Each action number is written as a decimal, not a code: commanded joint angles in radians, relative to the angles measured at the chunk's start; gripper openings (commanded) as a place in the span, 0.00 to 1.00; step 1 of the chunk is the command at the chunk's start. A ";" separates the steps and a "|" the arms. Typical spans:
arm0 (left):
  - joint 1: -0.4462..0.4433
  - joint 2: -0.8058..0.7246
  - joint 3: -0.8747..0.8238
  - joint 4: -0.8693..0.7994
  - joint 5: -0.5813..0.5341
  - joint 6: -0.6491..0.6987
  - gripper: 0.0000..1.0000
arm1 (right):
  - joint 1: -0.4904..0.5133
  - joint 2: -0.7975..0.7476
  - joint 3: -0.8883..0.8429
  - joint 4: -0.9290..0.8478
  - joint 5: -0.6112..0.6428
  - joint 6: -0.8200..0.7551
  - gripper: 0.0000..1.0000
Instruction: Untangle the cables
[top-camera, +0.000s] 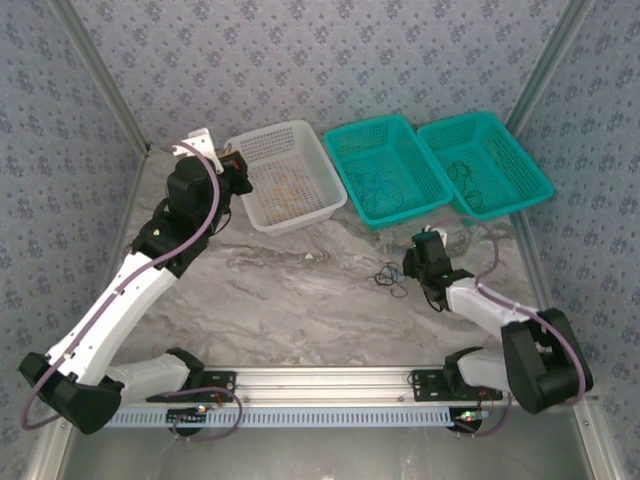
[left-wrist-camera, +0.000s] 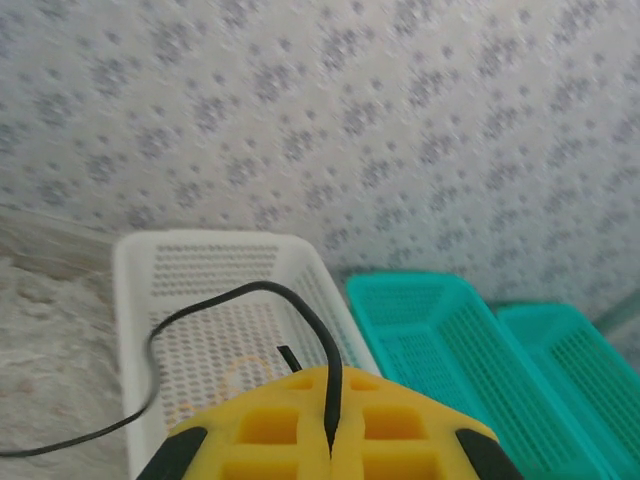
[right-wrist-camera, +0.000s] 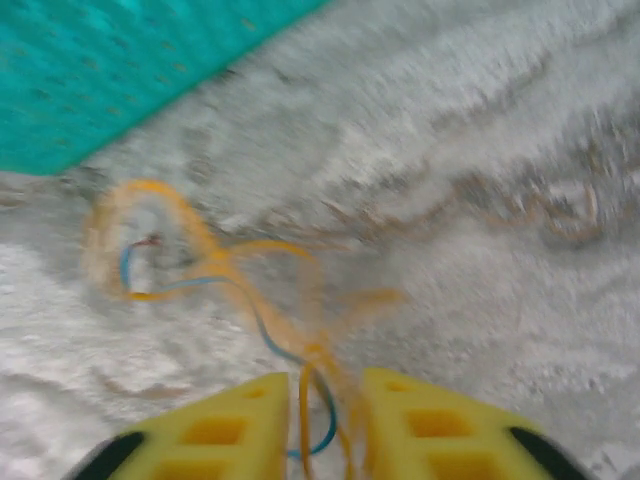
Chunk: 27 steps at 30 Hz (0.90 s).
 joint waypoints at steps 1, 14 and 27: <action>-0.011 0.048 0.085 -0.048 0.201 0.033 0.00 | 0.002 -0.108 0.042 0.065 -0.211 -0.180 0.62; -0.086 0.207 0.177 0.005 0.453 0.036 0.00 | 0.055 -0.167 0.246 0.189 -0.689 -0.362 1.00; -0.132 0.287 0.208 0.060 0.575 -0.002 0.00 | 0.103 -0.024 0.299 0.358 -0.521 -0.391 0.89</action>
